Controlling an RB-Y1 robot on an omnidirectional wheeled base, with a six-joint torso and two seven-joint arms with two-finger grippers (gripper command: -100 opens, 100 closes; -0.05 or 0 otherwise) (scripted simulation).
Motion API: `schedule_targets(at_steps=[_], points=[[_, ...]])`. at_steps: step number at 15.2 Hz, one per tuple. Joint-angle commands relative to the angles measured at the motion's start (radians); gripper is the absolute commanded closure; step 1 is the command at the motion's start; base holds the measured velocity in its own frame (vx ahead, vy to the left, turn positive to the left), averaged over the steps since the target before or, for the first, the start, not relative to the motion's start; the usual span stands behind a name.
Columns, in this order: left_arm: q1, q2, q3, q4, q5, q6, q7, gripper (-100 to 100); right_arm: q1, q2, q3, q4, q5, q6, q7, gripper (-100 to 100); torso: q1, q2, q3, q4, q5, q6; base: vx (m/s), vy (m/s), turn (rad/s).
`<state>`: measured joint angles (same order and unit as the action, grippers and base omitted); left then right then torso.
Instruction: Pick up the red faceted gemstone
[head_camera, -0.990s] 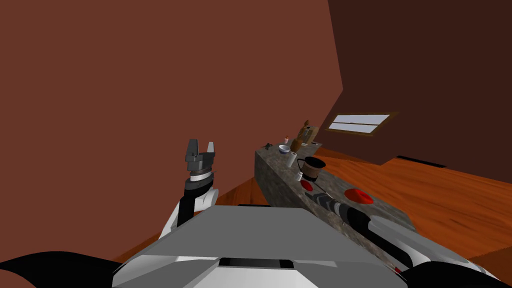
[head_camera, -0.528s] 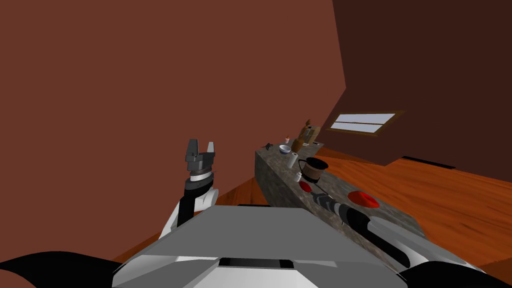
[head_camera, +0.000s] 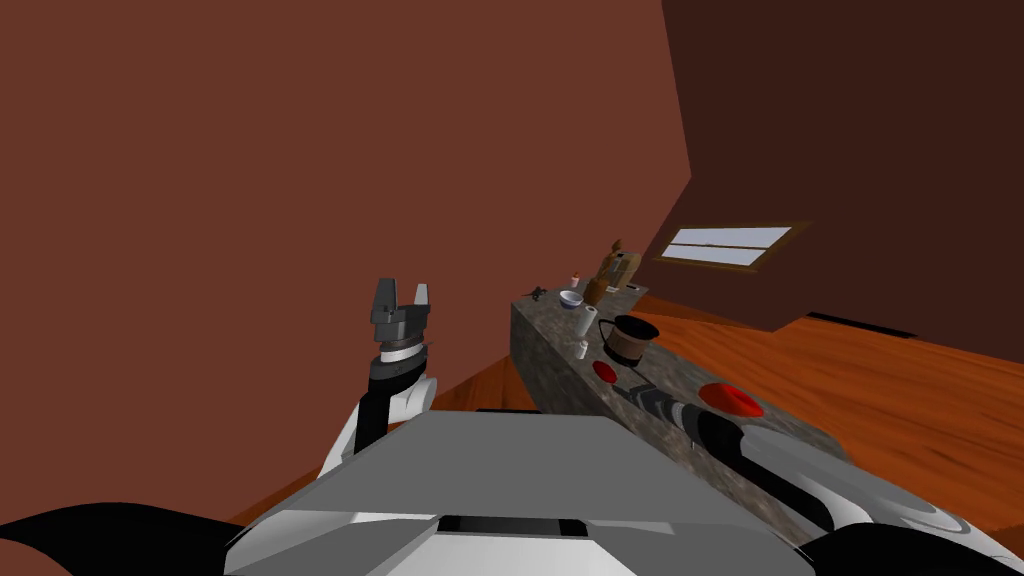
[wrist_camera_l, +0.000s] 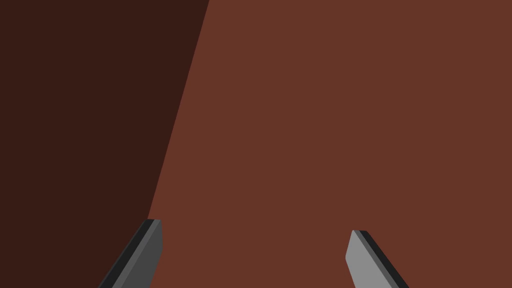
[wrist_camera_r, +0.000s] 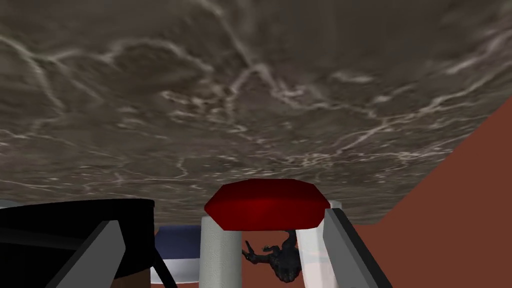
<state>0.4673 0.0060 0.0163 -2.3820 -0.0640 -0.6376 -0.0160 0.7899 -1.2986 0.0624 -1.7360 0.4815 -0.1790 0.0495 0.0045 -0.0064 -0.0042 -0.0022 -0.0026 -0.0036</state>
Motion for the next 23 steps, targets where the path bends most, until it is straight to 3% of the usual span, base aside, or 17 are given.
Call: schedule_targets(at_steps=[1,22,23], points=[[0.000,0.000,0.000,0.000,0.000,0.000,0.000,0,0.015,-0.039,-0.004,-0.009,0.004,-0.001,-0.006,-100,0.000,0.000,0.000,0.000,0.000,0.000,0.032,0.027,0.020],[0.000,0.000,0.000,0.000,0.000,0.000,0.000,0,0.176,-0.445,-0.012,-0.079,0.056,-0.014,-0.058,-100,-0.002,-0.001,-0.001,0.000,0.000,0.000,0.041,0.017,0.026],[0.000,0.000,0.000,0.000,0.000,0.000,0.000,0,0.176,-0.446,-0.012,-0.079,0.056,-0.014,-0.058,-100,-0.002,-0.001,-0.001,0.000,0.000,0.000,0.040,0.005,0.027]])
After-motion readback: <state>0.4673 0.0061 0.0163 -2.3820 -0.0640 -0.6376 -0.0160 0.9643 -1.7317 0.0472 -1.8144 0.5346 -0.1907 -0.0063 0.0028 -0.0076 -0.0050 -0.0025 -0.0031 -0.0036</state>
